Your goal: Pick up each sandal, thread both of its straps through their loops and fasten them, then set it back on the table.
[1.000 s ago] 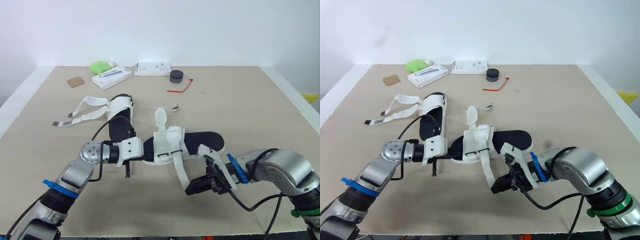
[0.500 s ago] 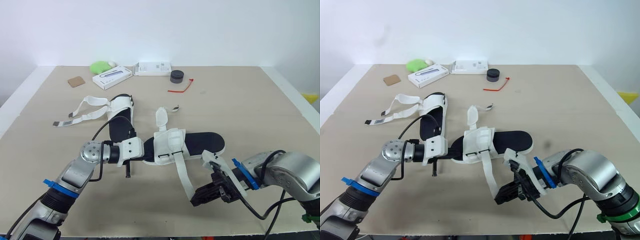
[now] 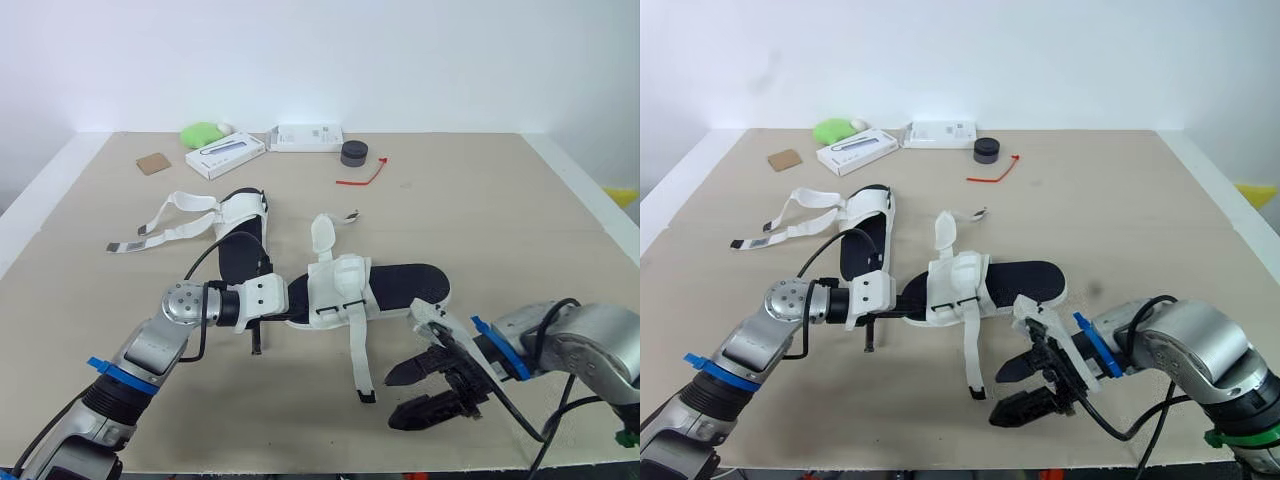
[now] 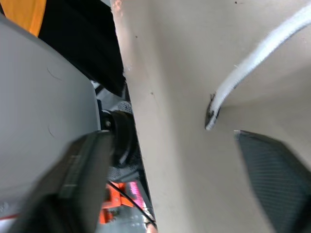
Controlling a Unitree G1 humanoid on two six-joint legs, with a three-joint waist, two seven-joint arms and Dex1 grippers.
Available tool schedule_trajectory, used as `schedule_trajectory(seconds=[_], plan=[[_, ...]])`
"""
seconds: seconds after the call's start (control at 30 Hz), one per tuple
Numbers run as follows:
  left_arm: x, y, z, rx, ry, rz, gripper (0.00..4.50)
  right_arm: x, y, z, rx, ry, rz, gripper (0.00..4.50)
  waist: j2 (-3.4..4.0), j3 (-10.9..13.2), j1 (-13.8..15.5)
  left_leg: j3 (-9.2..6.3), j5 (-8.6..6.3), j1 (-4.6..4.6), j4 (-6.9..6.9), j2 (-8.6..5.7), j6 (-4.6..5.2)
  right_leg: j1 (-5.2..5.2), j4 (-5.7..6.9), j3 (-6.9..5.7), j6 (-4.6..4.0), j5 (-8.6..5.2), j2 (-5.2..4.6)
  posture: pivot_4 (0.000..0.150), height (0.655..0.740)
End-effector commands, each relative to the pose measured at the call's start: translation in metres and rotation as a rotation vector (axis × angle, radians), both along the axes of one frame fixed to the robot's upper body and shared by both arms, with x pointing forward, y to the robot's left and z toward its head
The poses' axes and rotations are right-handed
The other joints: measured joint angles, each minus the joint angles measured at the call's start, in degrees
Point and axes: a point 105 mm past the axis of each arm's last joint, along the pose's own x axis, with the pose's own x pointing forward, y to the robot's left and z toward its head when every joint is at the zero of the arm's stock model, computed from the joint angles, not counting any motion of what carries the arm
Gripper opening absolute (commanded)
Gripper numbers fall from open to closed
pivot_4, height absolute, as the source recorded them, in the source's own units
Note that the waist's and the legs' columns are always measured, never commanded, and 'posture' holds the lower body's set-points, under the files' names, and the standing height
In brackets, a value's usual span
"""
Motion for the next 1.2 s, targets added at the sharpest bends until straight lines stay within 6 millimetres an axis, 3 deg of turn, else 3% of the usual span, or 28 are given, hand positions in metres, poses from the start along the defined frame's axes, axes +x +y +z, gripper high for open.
schedule_trajectory(seconds=[0.03, 0.13, 0.23, 0.43, 0.73, 0.9, 1.2], plan=[[-0.001, 0.012, -0.03, 0.088, 0.09, 0.042, 0.0, 0.022, -0.005, 0.021, 0.04, -0.341, 0.091, 4.45, -0.01, 0.0, 0.01, 0.01, 0.0, 0.01, 0.0, 0.0, 0.0, 0.01, 0.0, 0.0, 0.01, 0.0, 0.0, 0.15, 0.74], [-0.001, 0.012, -0.029, 0.087, 0.087, 0.04, 0.0, 0.045, -0.004, 0.031, 0.03, -0.879, 0.326, 4.45, -0.02, 0.0, -0.02, 0.12, 0.01, 0.09, 0.02, -0.01, -0.01, 0.04, 0.0, 0.04, 0.06, 0.03, 0.0, 0.15, 0.74], [-0.001, 0.012, -0.029, 0.086, 0.086, 0.04, 0.0, 0.055, 0.006, 0.038, 0.064, -1.277, 0.522, 4.45, -0.05, 0.01, -0.05, 0.2, 0.01, 0.25, 0.01, 0.01, -0.02, 0.13, 0.0, 0.08, 0.08, 0.04, 0.04, 0.15, 0.74], [-0.002, 0.012, -0.029, 0.085, 0.086, 0.041, 0.0, 0.05, 0.017, 0.037, 0.176, -1.79, 0.841, 4.45, -0.08, 0.05, -0.09, 0.45, 0.01, 0.58, -0.01, -0.01, -0.02, 0.33, 0.04, 0.43, 0.11, 0.07, 0.06, 0.15, 0.74], [-0.001, 0.013, -0.029, 0.087, 0.084, 0.047, 0.0, 0.043, 0.025, 0.019, 0.246, -1.863, 1.019, 4.45, -0.12, 0.06, -0.12, 0.91, 0.0, 0.89, -0.06, -0.03, 0.0, 0.39, 0.25, 0.99, -0.2, -0.06, 0.03, 0.15, 0.74], [-0.002, 0.013, -0.029, 0.085, 0.084, 0.049, 0.0, 0.053, 0.039, 0.024, 0.234, -1.881, 0.978, 4.45, -0.22, 0.08, -0.21, 1.19, -0.01, 1.14, -0.06, -0.02, 0.01, 0.41, 0.56, 1.3, -0.25, -0.13, 0.11, 0.15, 0.74], [-0.003, 0.013, -0.029, 0.084, 0.089, 0.052, 0.0, 0.05, 0.041, 0.009, 0.199, -1.748, 1.084, 4.45, -0.24, 0.09, -0.24, 1.29, -0.04, 1.27, -0.06, 0.02, 0.07, 0.39, 0.68, 1.48, -0.27, -0.21, 0.23, 0.15, 0.74]])
